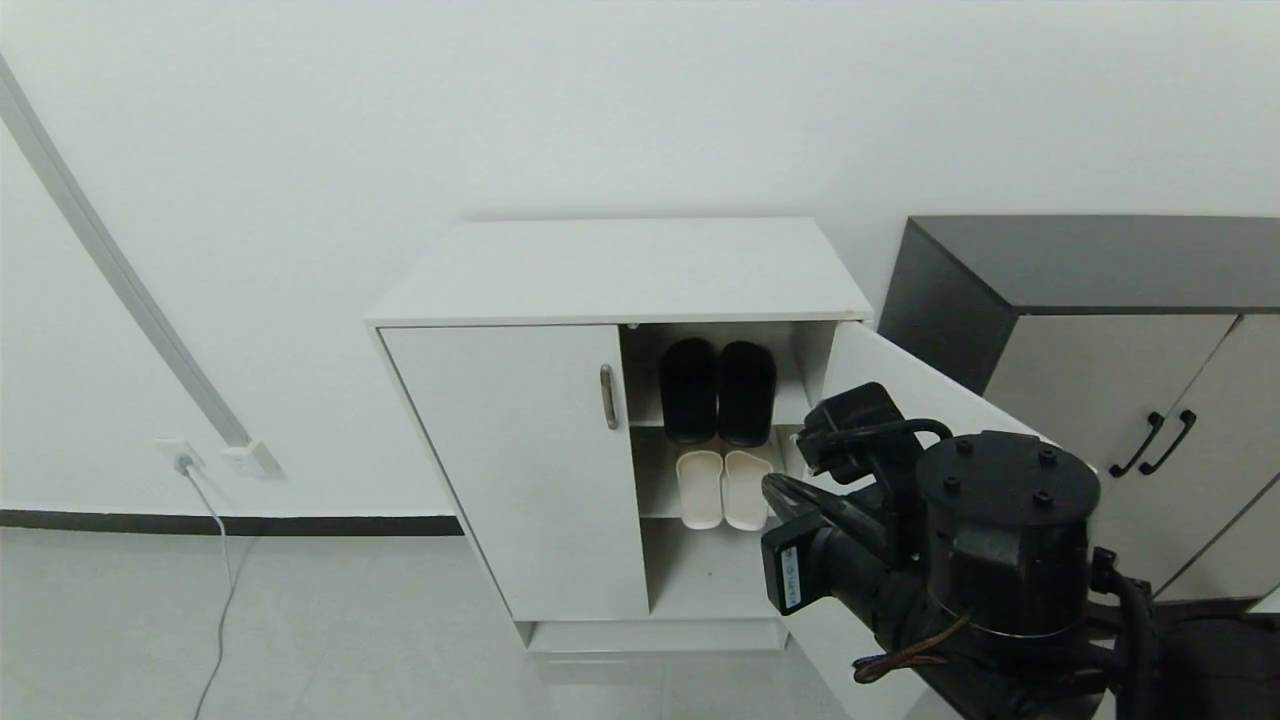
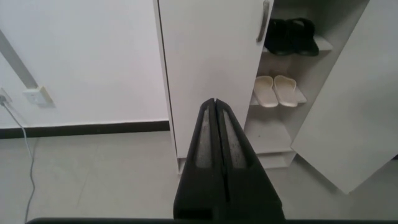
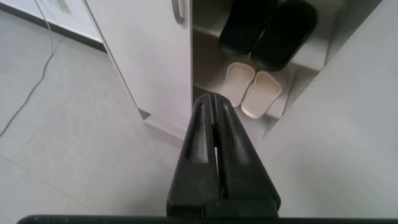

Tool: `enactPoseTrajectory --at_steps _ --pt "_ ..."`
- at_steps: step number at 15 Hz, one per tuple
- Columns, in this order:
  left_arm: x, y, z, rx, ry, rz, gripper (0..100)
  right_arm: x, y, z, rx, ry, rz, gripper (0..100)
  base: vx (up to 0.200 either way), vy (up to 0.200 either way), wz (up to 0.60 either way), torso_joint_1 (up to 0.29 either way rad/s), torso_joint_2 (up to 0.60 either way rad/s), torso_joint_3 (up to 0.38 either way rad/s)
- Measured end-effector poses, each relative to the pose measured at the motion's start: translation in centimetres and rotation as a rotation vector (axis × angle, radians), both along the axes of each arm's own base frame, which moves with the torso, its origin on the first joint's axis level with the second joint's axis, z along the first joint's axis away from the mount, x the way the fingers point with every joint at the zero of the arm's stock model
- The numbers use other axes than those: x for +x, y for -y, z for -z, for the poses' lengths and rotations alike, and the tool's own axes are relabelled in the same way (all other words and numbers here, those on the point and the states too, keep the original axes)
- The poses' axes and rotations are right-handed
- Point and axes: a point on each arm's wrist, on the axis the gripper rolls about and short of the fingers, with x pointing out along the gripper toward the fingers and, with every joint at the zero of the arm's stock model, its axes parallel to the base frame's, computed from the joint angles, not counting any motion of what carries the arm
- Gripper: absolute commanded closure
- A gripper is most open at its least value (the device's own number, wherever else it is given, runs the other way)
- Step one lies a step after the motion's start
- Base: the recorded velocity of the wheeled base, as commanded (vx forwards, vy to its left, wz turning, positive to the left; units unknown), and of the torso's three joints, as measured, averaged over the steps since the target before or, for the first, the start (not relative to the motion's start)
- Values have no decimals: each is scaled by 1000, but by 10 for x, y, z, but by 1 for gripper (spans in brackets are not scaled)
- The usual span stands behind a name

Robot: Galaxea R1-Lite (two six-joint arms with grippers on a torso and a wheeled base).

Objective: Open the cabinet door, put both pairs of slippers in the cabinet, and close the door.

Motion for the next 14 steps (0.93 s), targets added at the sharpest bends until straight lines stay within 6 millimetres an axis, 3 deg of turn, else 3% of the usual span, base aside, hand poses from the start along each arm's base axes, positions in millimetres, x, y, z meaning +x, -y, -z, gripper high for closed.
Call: enactPoseTrajectory --at_steps 8,14 --pt "0 0 0 0 0 0 100 0 1 1 -2 -2 2 100 0 0 0 248 -576 -328" --pt "0 0 0 0 0 0 100 0 1 1 -3 -2 2 100 0 0 0 186 -403 -222"
